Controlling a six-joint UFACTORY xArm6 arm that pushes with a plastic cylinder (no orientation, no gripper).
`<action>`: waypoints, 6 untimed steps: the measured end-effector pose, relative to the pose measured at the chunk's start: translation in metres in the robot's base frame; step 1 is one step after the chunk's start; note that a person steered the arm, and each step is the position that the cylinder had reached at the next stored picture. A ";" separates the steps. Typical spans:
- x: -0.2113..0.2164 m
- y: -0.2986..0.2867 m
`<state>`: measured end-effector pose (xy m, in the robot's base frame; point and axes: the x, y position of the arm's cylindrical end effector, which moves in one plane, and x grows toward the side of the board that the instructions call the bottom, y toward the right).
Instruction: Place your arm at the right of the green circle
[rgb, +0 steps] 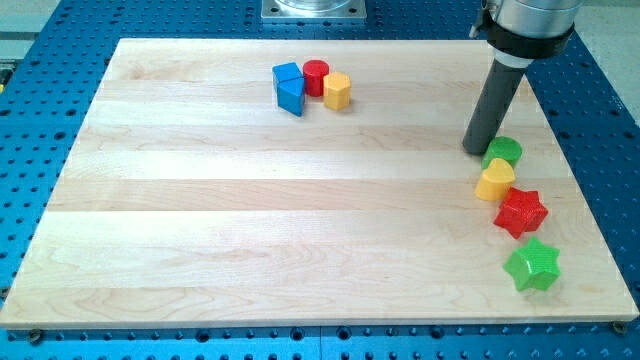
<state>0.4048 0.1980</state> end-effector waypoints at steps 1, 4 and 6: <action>-0.044 0.017; 0.004 0.091; 0.004 0.085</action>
